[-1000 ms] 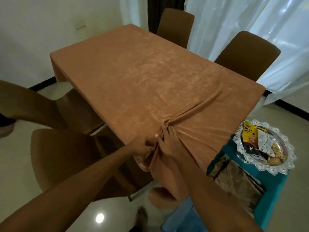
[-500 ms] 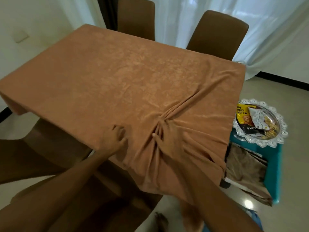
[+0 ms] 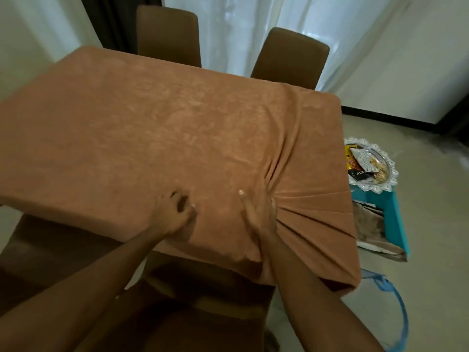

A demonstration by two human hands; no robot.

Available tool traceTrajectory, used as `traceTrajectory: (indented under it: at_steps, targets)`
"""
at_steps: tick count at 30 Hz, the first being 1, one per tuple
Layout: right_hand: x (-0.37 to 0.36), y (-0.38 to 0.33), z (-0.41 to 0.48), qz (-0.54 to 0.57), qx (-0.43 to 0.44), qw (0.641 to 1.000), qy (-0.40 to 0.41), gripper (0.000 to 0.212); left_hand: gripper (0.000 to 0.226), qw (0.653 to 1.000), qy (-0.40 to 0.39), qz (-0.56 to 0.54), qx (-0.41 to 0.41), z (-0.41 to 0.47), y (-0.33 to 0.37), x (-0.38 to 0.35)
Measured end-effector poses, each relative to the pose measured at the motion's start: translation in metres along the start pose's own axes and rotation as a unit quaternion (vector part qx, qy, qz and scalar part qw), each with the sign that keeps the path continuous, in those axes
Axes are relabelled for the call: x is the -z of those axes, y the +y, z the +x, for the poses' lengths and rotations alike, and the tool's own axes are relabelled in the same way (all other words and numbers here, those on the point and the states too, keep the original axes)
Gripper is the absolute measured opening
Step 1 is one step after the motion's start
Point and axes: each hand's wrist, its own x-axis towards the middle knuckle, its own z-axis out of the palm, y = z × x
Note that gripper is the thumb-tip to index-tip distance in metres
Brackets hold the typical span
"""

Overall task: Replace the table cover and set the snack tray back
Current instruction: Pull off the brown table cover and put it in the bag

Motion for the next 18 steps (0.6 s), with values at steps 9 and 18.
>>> traceTrajectory:
  at_steps: [9, 18]
  targets:
    - [-0.096, -0.117, 0.007, 0.096, 0.08, 0.982, -0.142, 0.064, 0.045, 0.947, -0.062, -0.3, 0.1, 0.005, -0.02, 0.041]
    - [-0.056, -0.002, -0.028, -0.151, -0.105, 0.969, 0.163, 0.098, 0.062, 0.966, -0.066, -0.242, 0.062, 0.008, -0.011, 0.037]
